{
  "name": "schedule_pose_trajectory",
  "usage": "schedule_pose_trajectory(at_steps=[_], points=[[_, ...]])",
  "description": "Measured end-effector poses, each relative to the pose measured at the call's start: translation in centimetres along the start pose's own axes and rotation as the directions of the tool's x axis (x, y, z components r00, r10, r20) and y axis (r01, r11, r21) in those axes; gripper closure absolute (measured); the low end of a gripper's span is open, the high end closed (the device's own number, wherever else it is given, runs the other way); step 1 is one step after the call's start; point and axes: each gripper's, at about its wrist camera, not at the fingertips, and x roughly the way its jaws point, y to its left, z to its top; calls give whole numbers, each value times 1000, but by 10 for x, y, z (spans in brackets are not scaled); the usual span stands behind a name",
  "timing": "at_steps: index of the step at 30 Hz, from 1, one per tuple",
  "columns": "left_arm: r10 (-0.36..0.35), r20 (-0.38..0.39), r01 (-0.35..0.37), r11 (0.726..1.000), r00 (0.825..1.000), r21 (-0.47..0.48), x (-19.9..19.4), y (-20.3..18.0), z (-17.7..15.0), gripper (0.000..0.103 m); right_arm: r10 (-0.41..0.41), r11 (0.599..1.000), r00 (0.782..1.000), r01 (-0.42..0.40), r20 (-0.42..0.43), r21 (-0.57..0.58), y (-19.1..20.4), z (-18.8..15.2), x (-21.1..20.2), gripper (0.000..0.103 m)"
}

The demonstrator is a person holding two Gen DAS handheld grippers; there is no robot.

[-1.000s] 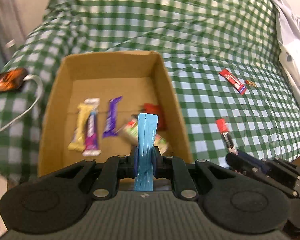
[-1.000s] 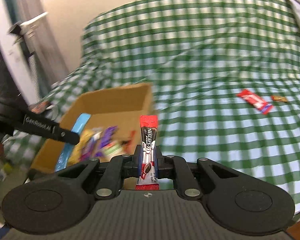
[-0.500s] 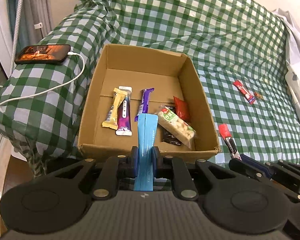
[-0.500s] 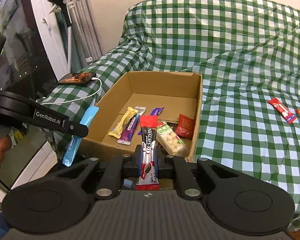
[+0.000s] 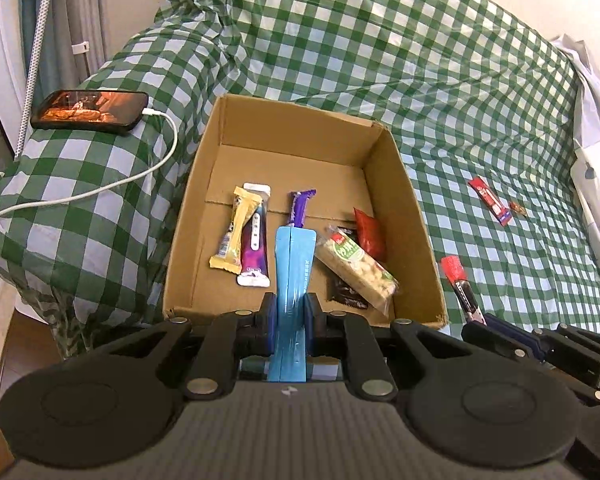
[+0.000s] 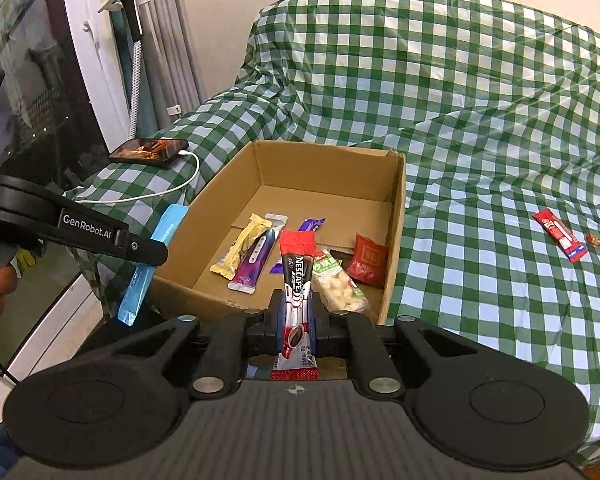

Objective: Organize snacks
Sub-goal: 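Carry the blue stick and red coffee stick over the box with both tools, then open both tools to drop the blue stick and coffee stick into the box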

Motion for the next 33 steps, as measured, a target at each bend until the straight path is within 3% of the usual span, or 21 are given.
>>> schedule_pose_trajectory(at_steps=[33], points=[[36,-49,-35,999,998,24,89,-5,67,88,-12,1000,999,13,-39,27,-24,55,105,91]])
